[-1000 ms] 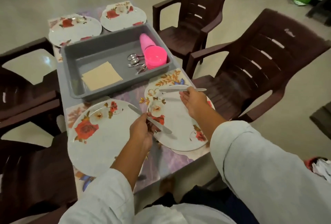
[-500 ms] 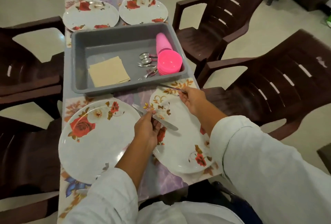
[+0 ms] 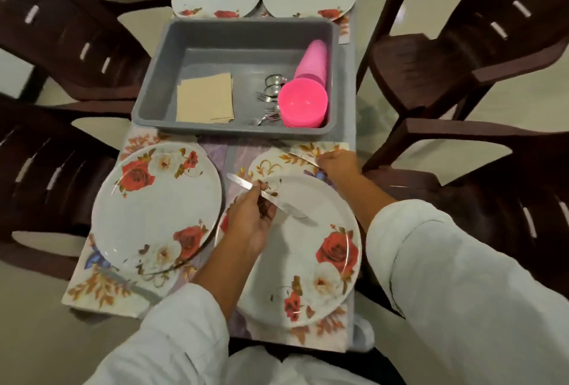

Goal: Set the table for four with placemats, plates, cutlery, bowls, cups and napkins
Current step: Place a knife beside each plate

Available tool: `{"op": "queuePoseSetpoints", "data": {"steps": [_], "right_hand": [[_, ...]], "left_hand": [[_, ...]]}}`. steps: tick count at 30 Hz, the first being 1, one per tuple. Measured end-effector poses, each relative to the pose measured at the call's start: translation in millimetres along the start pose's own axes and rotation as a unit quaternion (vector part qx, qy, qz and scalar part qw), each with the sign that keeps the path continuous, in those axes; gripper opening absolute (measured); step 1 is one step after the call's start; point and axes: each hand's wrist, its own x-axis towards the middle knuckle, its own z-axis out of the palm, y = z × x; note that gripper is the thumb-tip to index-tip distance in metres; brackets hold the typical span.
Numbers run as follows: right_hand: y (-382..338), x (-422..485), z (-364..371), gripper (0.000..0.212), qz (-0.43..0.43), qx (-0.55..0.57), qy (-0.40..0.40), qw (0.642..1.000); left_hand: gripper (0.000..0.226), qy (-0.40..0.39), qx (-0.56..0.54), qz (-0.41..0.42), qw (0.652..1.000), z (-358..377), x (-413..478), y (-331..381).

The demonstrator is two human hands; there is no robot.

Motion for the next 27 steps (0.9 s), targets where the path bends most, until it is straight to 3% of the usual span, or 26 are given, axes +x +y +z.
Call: {"op": "queuePoseSetpoints", "data": {"steps": [4, 11, 15, 22, 27], "right_hand": [[8.5, 7.8, -3.3, 0.016, -0.066, -0.103, -0.021, 0.992], [0.9, -1.9, -11.8, 0.007, -0.121, -0.206, -0.044, 0.970], [-1.6, -9.6, -9.2, 0.019, -0.148, -0.255, -0.029, 0.955], [-3.5, -17.4, -7.0, 0.018, -0.182, -0.319, -0.007, 0.930], [-3.5, -20.6, -16.8, 0.016, -0.190, -0.286, -0.006, 0.939]], "left_hand": [[0.015, 0.020, -0.032, 0.015, 0.999, 10.6, -14.0, -16.7], [0.024, 0.026, -0.024, 0.022, 0.999, 24.8, -16.9, -28.9], [0.026, 0.009, -0.012, 0.017, 1.000, 26.5, -11.2, -33.0], [0.022, -0.006, -0.009, 0.012, 1.000, 23.9, 1.2, -36.5], [0.024, -0.012, -0.011, 0.009, 1.000, 28.3, -0.2, -39.7]]}}
